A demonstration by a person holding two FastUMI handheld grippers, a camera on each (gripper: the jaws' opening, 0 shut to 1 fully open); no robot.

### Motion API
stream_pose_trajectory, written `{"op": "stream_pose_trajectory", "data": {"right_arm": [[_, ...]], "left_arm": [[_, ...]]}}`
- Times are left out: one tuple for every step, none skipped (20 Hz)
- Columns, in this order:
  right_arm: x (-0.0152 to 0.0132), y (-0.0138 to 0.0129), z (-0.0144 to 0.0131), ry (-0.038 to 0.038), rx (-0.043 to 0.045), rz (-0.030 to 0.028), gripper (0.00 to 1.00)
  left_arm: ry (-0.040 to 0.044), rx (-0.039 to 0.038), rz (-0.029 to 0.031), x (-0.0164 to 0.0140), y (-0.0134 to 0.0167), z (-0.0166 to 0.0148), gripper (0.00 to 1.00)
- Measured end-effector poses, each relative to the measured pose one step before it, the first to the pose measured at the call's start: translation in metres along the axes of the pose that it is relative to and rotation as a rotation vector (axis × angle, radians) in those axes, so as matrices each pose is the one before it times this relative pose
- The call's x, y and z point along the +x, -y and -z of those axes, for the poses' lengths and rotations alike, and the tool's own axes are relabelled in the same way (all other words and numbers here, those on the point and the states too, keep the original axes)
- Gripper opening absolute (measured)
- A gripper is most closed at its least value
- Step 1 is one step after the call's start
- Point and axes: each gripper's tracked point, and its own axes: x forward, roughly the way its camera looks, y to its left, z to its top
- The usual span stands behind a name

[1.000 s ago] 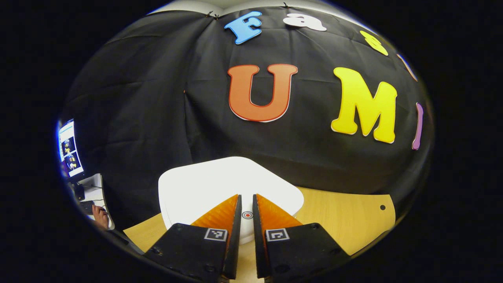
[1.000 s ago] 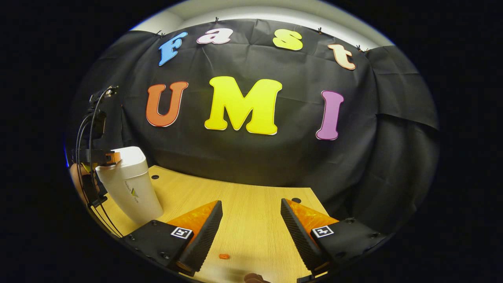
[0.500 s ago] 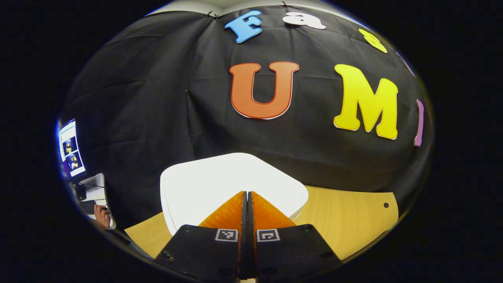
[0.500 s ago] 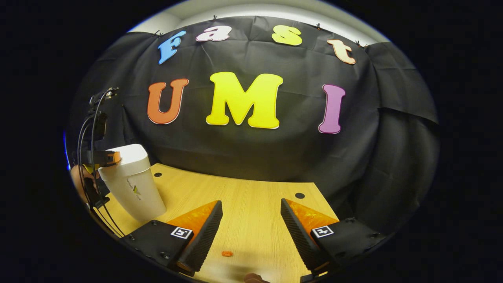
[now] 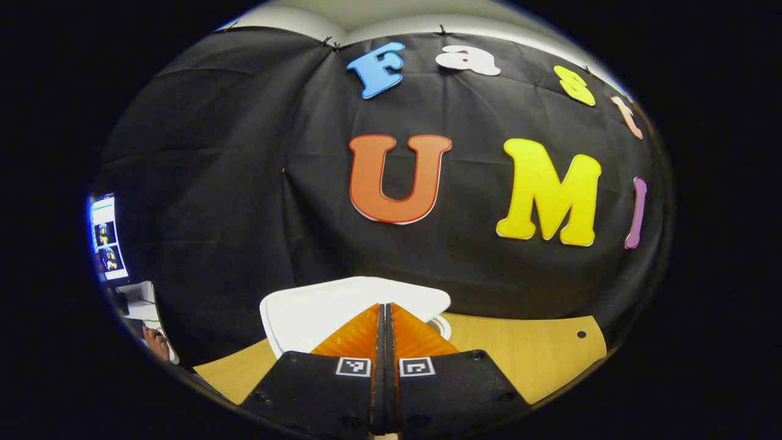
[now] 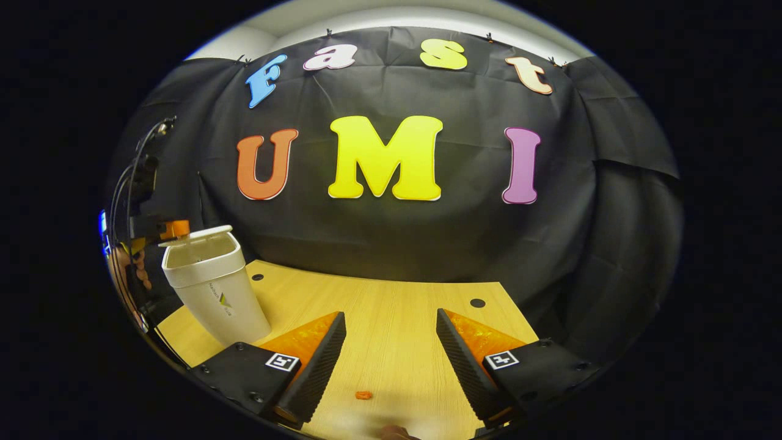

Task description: Press the lid of the desktop garbage bin to open it, pick up the crumpled paper on the desktop and throw it into the bin, then pick up the pop can on the desktop and drop it into the bin, and finally close the garbage bin lid.

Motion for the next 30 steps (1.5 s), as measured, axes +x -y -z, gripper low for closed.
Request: {"op": "stream_pose_trajectory", "data": {"right_arm": [[-0.00022,-0.00022,0.00129,-0.00219,0.00100,-0.00473,0.94],[-0.00041,-0.00166,0.00023,-0.00242,0.00400,-0.00799,0.94],[-0.00115,0.00080,0.00211,-0.00216,0.00210,-0.00178,0.94],[-0.00090,-0.00026,0.00150,-0.00493,0.00243,-0.00416,0.94],[-0.00131,0.00026,0.00321,-0.00473,0.00184,-0.00359,0.94],[-0.00081,-0.00014,0.00207,-0.00547,-0.00148,-0.00290,0.94],[0.00018,0.00007,0.00400,-0.00706,-0.00366,-0.00372,0.94],[0.00058,-0.00011,0.00418,-0.01269,-0.00652,-0.00208,0.94],[0.00010,-0.00024,0.00492,-0.01372,-0.00542,-0.00160,0.94],[0.00037,0.00012,0.00302,-0.01382,-0.00858,-0.00110,0.94],[-0.00039,-0.00078,0.00406,-0.01036,-0.01052,-0.00303,0.94],[0.00006,-0.00140,0.00309,-0.00987,-0.00918,-0.00368,0.94],[-0.00086,-0.00364,0.00745,-0.01156,-0.00842,-0.00343,0.94],[-0.00008,-0.00219,0.00588,-0.01768,-0.00684,-0.00271,0.94],[0.00157,-0.00154,0.00721,-0.02028,-0.00322,-0.00178,0.94],[0.00105,-0.00199,0.00628,-0.02046,0.00019,-0.00468,0.94],[0.00342,-0.00197,0.00760,-0.02240,0.00095,-0.00523,0.94],[0.00377,-0.00098,0.00769,-0.02906,-0.00252,0.00297,0.94],[0.00317,-0.00249,0.00844,-0.02603,0.00172,-0.00333,0.94],[0.00504,-0.00285,0.00806,-0.02508,0.00142,-0.00495,0.94],[0.00625,-0.00083,0.00873,-0.02594,-0.00575,0.00156,0.94],[0.00605,-0.00376,0.00744,-0.02293,-0.00555,-0.00587,0.94],[0.00698,-0.00471,0.01106,-0.02832,-0.00410,-0.00126,0.94],[0.00800,-0.00324,0.00854,-0.02836,-0.00326,0.00209,0.94],[0.01096,-0.00346,0.01078,-0.03406,-0.00158,-0.00233,0.94],[0.00937,-0.00321,0.00936,-0.03396,-0.00154,-0.00062,0.94],[0.01049,-0.00389,0.00926,-0.03180,0.00050,0.00015,0.94],[0.00777,-0.00309,0.00646,-0.02652,-0.00436,0.00099,0.94],[0.00863,-0.00277,0.00763,-0.02482,-0.00655,0.00205,0.94],[0.00684,-0.00274,0.00517,-0.02308,-0.00530,-0.00161,0.94]], "left_arm": [[0.00688,0.00565,0.01427,-0.00787,0.00388,-0.00458,0.03],[0.00080,-0.00090,0.01263,-0.00725,0.00400,-0.00188,0.03],[-0.00183,-0.00756,0.01329,-0.00637,0.00478,-0.00077,0.03],[-0.00440,-0.00689,0.00815,-0.00734,0.00394,0.00093,0.03],[-0.00662,-0.00633,0.00835,-0.00668,0.00512,0.00085,0.03],[-0.00533,-0.00800,0.01975,-0.00528,0.00688,0.00221,0.03],[0.00795,-0.01030,0.02543,-0.00539,0.00679,0.00195,0.03],[0.00877,-0.00206,0.02330,-0.00378,0.00716,0.00142,0.04],[0.00213,0.00225,0.01955,-0.00441,0.00469,0.00428,0.10],[-0.00360,0.00394,0.01881,-0.00673,0.00463,0.00599,0.14],[-0.00901,-0.00524,0.01988,-0.00586,0.00352,0.00722,0.26],[-0.01268,-0.01205,0.02519,-0.00508,0.00574,0.00738,0.32],[-0.02051,-0.01766,0.02857,-0.00471,0.00545,0.00978,0.42],[-0.01235,-0.02587,0.02973,-0.00448,0.00604,0.00843,0.48],[-0.02162,-0.02243,0.00582,-0.00346,0.00144,0.01025,0.70],[-0.01214,-0.02579,-0.00654,-0.00178,-0.00355,0.00626,0.68],[-0.01171,-0.02662,-0.00601,-0.00254,-0.00219,0.00623,0.72],[-0.01866,-0.01626,-0.00235,-0.00185,-0.00082,0.00841,0.73],[-0.01574,0.00449,-0.01691,-0.00015,-0.00415,0.00778,0.74],[-0.01696,0.01846,-0.02799,0.00136,-0.00814,0.00709,0.75],[-0.01750,0.02689,-0.02534,0.00117,-0.00699,0.00747,0.75],[-0.01864,0.02183,-0.00619,0.00138,-0.00238,0.00748,0.75],[-0.01622,0.00736,0.02117,-0.00165,0.00261,0.00845,0.76],[-0.01093,-0.00026,0.01222,-0.00171,-0.00122,0.00646,0.76],[-0.01222,-0.00578,0.01277,-0.00116,0.00034,0.00651,0.76],[-0.01339,0.00403,0.01187,0.00062,0.00315,0.00589,0.76],[-0.01179,0.01220,0.00639,-0.00013,0.00088,0.00571,0.75],[-0.00980,0.01582,0.01071,-0.00105,0.00052,0.00731,0.75],[-0.01067,0.01618,0.01328,-0.00132,0.00190,0.00468,0.75],[-0.00598,0.01703,0.00476,-0.00040,-0.00010,0.00393,0.76]]}}
